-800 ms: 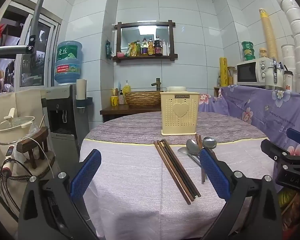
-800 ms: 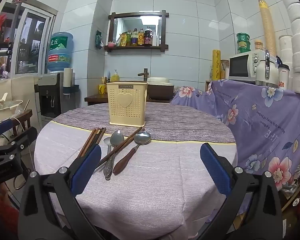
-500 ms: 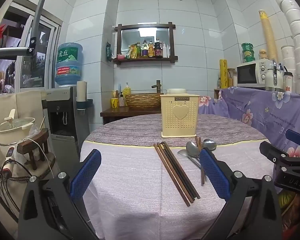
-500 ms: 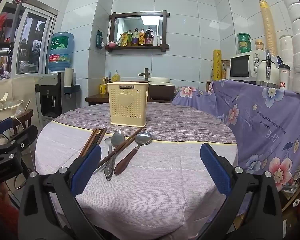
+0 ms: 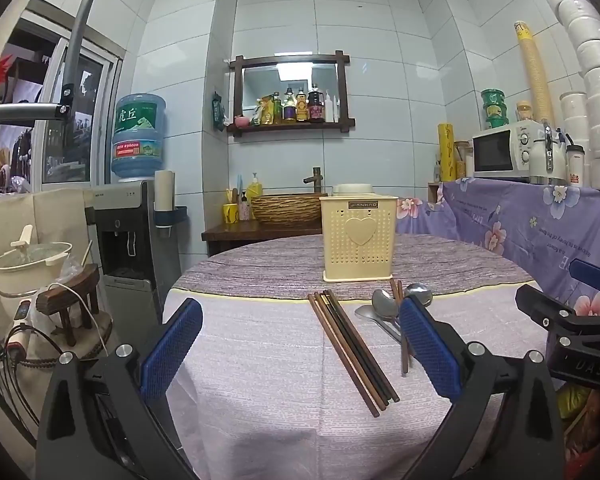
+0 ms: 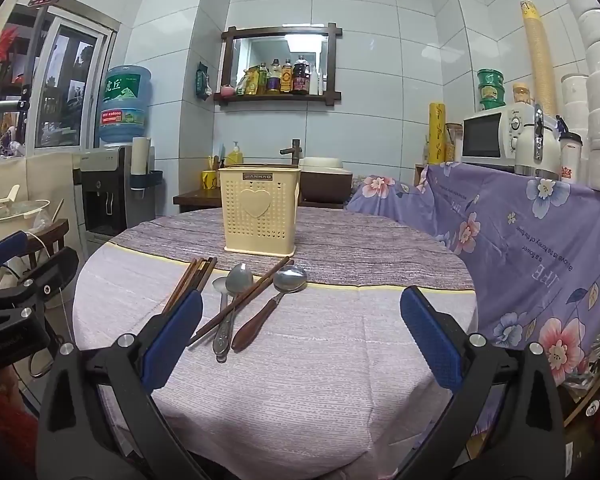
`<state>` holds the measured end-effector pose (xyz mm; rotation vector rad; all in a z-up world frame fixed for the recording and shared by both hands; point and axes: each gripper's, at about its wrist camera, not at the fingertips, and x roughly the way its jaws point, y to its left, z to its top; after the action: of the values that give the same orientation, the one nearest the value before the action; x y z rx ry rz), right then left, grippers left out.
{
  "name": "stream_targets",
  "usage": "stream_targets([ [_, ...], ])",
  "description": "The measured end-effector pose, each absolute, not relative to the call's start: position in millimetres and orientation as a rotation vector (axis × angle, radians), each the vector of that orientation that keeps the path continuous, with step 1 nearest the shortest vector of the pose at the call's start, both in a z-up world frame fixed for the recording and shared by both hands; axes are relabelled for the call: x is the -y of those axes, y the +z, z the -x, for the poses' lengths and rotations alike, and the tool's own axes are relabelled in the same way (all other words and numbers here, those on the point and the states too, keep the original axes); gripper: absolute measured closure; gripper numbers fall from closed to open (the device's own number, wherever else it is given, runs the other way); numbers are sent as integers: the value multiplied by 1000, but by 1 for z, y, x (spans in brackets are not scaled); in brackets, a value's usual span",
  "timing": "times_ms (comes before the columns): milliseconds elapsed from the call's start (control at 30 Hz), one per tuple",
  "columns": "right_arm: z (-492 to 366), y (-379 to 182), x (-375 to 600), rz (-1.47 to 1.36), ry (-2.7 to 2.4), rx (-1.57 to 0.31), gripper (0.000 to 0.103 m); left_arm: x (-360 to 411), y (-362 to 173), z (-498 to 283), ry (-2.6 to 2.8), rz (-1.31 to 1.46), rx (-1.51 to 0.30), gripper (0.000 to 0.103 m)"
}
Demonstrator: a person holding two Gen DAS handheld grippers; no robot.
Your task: Organize utensils
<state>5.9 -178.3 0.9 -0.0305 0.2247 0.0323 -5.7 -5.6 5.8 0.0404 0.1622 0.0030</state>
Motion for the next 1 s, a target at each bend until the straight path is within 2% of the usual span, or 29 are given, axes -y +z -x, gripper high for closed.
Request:
stream_targets([
  [1000,-4,0,175,39,46,-220,5,4,3,7,7,-39,-156,5],
])
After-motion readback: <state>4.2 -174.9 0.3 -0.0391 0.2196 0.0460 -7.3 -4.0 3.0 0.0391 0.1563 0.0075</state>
